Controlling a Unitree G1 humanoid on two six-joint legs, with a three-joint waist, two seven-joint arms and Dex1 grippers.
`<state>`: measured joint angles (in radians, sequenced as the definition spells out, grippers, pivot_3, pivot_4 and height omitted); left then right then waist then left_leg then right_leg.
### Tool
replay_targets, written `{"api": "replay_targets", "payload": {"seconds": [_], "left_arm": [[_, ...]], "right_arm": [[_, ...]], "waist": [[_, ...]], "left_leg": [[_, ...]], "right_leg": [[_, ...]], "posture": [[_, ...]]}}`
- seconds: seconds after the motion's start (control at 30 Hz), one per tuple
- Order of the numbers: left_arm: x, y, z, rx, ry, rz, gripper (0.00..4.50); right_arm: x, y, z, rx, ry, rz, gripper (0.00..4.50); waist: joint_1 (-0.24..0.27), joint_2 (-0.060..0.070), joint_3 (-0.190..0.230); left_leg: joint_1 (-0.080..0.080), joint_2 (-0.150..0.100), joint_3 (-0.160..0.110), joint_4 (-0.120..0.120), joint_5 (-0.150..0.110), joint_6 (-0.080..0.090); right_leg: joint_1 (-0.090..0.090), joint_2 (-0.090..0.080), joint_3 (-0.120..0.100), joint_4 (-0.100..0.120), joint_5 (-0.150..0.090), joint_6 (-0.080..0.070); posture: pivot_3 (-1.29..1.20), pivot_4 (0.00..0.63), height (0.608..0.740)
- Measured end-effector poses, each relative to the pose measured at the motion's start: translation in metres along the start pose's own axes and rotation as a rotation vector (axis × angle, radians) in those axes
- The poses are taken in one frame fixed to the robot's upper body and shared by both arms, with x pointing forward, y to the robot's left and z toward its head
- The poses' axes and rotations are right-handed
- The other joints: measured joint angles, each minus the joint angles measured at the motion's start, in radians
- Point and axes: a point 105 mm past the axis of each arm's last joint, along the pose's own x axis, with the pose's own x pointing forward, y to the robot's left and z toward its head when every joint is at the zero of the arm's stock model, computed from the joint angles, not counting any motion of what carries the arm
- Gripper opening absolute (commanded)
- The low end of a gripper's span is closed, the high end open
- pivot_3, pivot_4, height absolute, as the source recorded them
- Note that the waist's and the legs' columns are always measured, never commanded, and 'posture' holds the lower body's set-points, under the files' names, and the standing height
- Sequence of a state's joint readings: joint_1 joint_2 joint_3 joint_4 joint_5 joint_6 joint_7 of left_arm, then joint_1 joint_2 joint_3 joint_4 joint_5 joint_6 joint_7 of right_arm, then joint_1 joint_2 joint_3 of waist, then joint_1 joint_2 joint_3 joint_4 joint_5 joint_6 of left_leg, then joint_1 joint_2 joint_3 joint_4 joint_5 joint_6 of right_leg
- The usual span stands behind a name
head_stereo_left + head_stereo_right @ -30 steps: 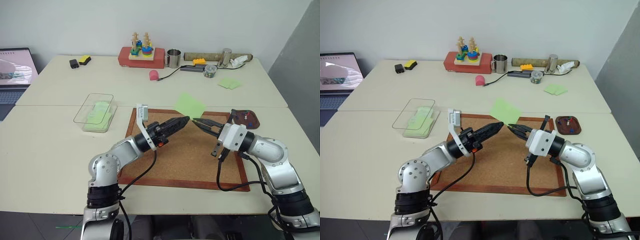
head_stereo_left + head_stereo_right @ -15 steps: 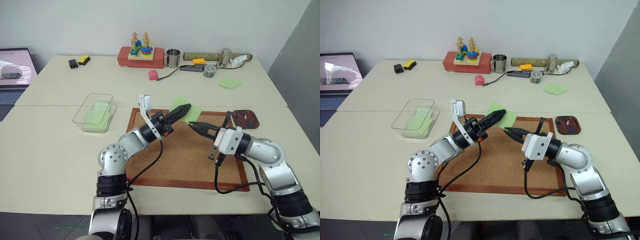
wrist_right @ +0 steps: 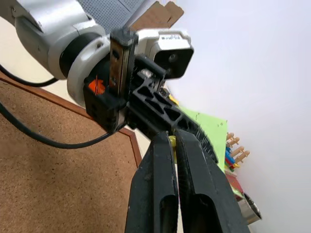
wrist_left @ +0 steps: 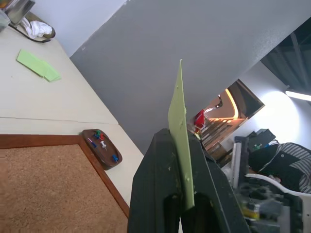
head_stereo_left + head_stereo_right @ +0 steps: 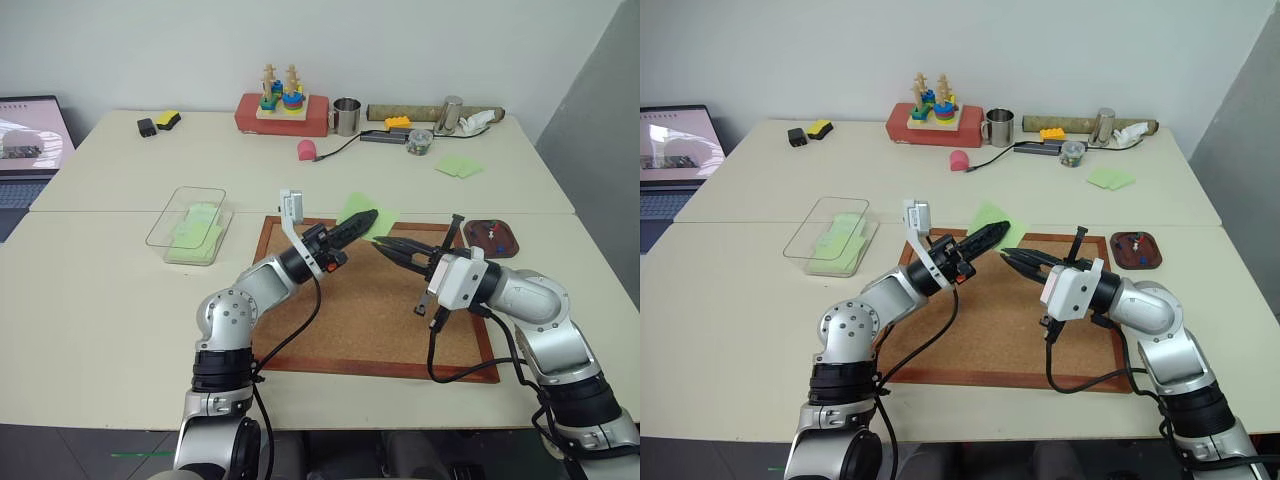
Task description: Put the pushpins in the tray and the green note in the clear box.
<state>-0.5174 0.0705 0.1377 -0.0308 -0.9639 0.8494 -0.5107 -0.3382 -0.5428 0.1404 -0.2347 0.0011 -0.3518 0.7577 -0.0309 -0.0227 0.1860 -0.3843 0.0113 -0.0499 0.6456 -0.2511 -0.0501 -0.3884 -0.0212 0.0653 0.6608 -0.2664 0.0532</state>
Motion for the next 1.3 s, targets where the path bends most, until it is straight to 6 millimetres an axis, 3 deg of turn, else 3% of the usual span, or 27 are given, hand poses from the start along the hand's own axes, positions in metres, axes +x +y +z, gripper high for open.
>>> {"api": "replay_targets", "payload": {"seconds": [0.23, 0.33, 0.47, 0.57, 0.67, 0.9, 1.03, 1.3], "left_arm": [[-0.002, 0.018, 0.001, 0.04, -0.011, 0.082, 0.03], [-0.003, 0.023, 0.002, 0.06, -0.015, 0.105, 0.03], [-0.006, 0.018, 0.008, 0.122, -0.007, 0.101, 0.03], [-0.007, 0.003, 0.016, 0.198, -0.002, 0.05, 0.03], [-0.007, -0.005, 0.014, 0.239, 0.026, 0.019, 0.03], [-0.007, -0.005, 0.011, 0.267, 0.047, 0.021, 0.03], [-0.006, -0.005, 0.01, 0.28, 0.043, 0.022, 0.03], [-0.006, -0.005, 0.006, 0.279, 0.052, 0.021, 0.0]], "right_arm": [[-0.002, -0.005, 0.017, -0.053, -0.047, 0.007, 0.0], [-0.009, -0.014, 0.012, -0.071, -0.003, -0.025, 0.0], [-0.04, -0.036, -0.045, -0.098, 0.315, -0.116, 0.0], [-0.069, -0.039, -0.097, -0.052, 0.569, -0.161, 0.0], [-0.088, -0.043, -0.131, 0.001, 0.729, -0.198, 0.0], [-0.114, -0.035, -0.169, 0.094, 0.905, -0.203, 0.0], [-0.125, -0.029, -0.179, 0.131, 0.964, -0.208, 0.0], [-0.132, -0.034, -0.182, 0.144, 0.995, -0.23, 1.55]], "waist": [[0.001, 0.0, 0.0], [0.001, 0.0, 0.0], [0.002, 0.0, 0.0], [0.001, 0.0, 0.0], [-0.003, 0.0, 0.0], [-0.001, 0.0, 0.0], [-0.001, 0.0, 0.0], [-0.002, 0.0, 0.0]], "left_leg": [[0.0, 0.0, 0.0, 0.0, 0.0, 0.0], [0.0, 0.0, 0.0, 0.0, 0.0, 0.0], [0.0, -0.001, 0.0, 0.0, 0.0, 0.0], [0.0, 0.0, 0.001, 0.0, 0.0, 0.0], [0.0, 0.0, 0.002, -0.001, 0.0, 0.0], [0.0, 0.0, 0.002, 0.0, 0.0, 0.0], [0.0, 0.0, 0.002, 0.0, 0.0, 0.0], [0.0, 0.0, 0.002, 0.0, 0.0, 0.0]], "right_leg": [[0.0, 0.0, 0.0, 0.0, 0.0, 0.0], [0.0, 0.0, 0.0, 0.0, 0.0, 0.0], [0.0, 0.0, 0.0, 0.0, 0.0, 0.0], [0.0, 0.0, 0.001, 0.0, 0.0, 0.0], [-0.001, 0.0, 0.002, 0.0, 0.0, -0.001], [0.0, 0.0, 0.002, -0.001, 0.0, 0.0], [0.0, 0.0, 0.002, -0.001, 0.0, 0.0], [0.0, 0.0, 0.002, -0.001, 0.0, 0.0]], "posture": [[0.0, 0.15, 0.74], [0.0, 0.15, 0.74], [0.0, 0.15, 0.74], [0.0, 0.15, 0.74], [0.0, 0.15, 0.74], [0.0, 0.15, 0.74], [0.0, 0.15, 0.74], [0.0, 0.15, 0.74]]}}
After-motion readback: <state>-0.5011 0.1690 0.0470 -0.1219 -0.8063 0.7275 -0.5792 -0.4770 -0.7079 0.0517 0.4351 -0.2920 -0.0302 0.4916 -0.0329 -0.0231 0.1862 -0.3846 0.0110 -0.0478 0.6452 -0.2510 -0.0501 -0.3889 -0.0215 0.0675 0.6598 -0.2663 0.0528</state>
